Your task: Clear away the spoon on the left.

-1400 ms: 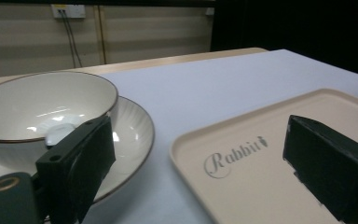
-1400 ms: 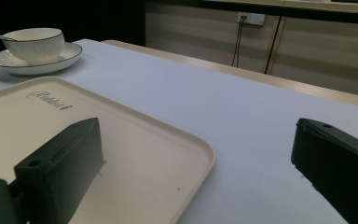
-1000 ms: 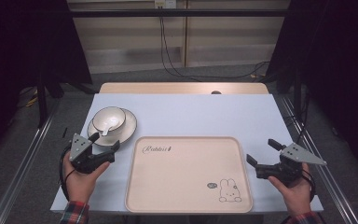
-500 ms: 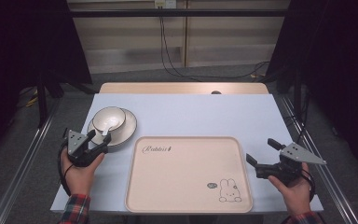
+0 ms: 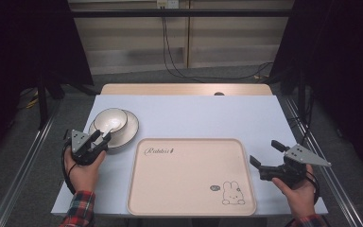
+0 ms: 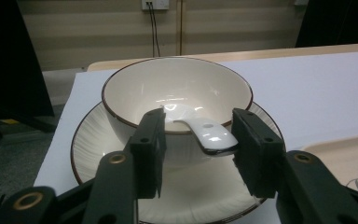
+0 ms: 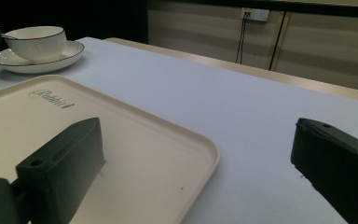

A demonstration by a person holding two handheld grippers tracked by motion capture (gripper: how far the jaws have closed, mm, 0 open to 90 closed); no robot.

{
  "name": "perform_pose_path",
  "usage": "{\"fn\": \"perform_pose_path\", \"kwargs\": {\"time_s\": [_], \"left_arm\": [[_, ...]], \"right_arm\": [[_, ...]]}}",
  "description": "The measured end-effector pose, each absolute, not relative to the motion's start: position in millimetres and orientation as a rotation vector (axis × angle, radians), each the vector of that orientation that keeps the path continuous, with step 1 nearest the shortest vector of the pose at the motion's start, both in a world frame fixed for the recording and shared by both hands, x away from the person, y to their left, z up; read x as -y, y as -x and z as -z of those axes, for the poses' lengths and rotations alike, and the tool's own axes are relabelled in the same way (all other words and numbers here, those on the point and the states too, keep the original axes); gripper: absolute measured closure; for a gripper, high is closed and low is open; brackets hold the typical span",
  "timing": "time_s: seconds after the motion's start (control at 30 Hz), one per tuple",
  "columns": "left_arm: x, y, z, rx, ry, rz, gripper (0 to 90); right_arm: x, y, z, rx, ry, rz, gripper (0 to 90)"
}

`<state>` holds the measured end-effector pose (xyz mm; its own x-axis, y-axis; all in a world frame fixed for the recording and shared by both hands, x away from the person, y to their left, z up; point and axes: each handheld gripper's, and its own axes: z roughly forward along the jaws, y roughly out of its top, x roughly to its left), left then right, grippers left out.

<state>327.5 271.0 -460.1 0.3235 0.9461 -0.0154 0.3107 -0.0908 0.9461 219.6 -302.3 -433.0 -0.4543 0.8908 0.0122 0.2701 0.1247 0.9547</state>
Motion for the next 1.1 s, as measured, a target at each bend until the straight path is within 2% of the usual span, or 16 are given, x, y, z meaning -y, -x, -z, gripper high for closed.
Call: {"fn": "perform_pose_path", "kwargs": {"time_s": [0.17, 0.33, 1.1], "left_arm": [[-272.3, -328.7, 459.8, -1.165, -1.591, -0.807, 69.6], [-273.0, -328.3, 460.1, -1.169, -1.59, -0.806, 73.1], [-270.6, -329.0, 454.5, -1.132, -1.567, -0.833, 74.5]], "right_arm": [[301.8, -219.6, 433.2, -1.811, -1.12, -1.344, 2.1], [301.7, -219.4, 433.2, -1.811, -1.119, -1.343, 2.2], [301.1, -218.1, 433.1, -1.821, -1.114, -1.344, 2.4]]}}
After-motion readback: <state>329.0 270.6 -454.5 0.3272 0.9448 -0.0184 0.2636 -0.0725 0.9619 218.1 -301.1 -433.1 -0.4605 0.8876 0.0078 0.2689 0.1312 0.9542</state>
